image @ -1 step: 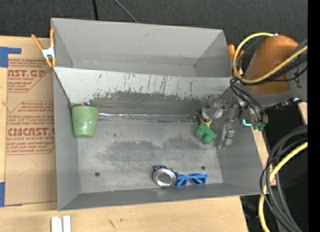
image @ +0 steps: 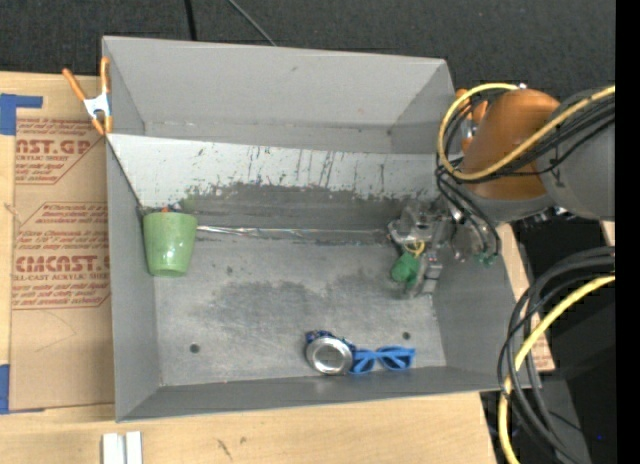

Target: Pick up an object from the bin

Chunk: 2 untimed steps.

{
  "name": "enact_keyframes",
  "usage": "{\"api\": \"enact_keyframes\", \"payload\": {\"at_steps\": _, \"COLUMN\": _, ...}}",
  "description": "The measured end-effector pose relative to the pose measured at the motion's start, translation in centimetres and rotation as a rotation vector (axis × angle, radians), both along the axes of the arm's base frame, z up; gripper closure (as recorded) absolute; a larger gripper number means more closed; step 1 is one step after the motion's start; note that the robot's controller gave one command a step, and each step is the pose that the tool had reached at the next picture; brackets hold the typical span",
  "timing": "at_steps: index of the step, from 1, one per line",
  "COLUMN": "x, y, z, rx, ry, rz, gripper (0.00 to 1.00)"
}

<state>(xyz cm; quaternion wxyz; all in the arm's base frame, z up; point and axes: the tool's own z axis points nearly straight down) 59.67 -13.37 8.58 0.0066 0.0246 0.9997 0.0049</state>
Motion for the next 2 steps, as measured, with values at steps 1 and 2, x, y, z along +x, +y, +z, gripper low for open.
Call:
{"api": "enact_keyframes", "payload": {"at_steps": 1, "x": -0.2, "y": -0.2, "z": 0.2, "rx": -0.002, "ry": 0.009, "rz": -0.001, "gripper": 1.00}}
{"api": "enact_keyframes", "payload": {"at_steps": 2, "x": -3.9, "y": 1.0, "z": 19.4, "rx": -0.012, "ry": 0.003, "rz": 0.105, "gripper": 1.00}}
